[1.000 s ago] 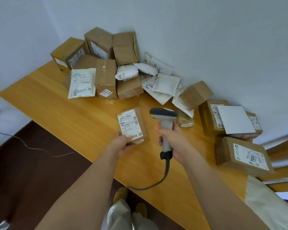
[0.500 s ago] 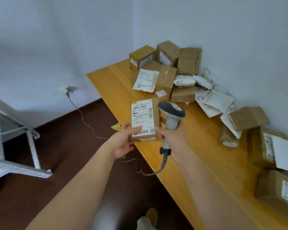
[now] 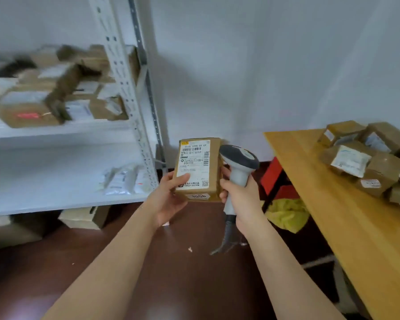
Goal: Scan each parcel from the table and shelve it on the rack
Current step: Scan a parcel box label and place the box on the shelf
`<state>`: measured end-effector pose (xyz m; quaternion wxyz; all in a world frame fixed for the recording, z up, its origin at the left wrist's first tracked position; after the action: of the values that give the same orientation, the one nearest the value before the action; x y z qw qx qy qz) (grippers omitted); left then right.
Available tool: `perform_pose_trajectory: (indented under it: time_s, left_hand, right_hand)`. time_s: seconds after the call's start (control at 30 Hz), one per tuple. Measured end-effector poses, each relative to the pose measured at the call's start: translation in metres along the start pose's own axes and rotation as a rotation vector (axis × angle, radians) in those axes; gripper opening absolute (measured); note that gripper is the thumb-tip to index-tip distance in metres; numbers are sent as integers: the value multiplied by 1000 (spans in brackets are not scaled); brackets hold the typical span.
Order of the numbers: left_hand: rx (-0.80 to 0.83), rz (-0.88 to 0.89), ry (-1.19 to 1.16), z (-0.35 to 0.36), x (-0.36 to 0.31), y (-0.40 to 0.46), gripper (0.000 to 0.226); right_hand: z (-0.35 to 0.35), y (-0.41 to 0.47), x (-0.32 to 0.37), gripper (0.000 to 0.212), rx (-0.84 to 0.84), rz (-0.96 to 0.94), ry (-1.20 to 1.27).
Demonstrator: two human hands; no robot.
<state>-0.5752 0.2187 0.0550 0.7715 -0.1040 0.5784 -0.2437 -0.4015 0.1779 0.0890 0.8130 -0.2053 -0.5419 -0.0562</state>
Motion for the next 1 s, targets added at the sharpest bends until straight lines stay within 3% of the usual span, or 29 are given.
perform_pose_trajectory:
  time_s: [0.23, 0.5, 0.73, 0.87, 1.0]
  left_hand:
    - [-434, 166, -141, -248, -81, -118, 51]
    - [-617, 278, -341, -408, -108, -174, 60]
    - [-806, 233, -320, -523, -175, -147, 46]
    - [-856, 186, -341, -590, -237, -110, 27]
    - [-882, 145, -358, -652, -281, -81, 24]
  right_hand:
    - [235, -66, -64, 23, 309, 79, -75]
    - [408, -106, -112, 26, 557, 80, -153]
    - [550, -73, -149, 23, 624, 65, -162]
    - [640, -35, -168, 34, 579, 99, -172]
    - [720, -10, -183, 37, 574, 143, -188]
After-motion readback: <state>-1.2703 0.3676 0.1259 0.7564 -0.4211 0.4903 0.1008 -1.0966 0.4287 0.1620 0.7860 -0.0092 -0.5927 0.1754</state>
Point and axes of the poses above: each hand's wrist, its own y-axis towards the middle knuckle, its own z-axis out of the palm, x = y × z, the point moved 2 cm from there along y, towards the middle knuckle, and after that the axes turned 11 degrees about y, right-handed, at the moved point
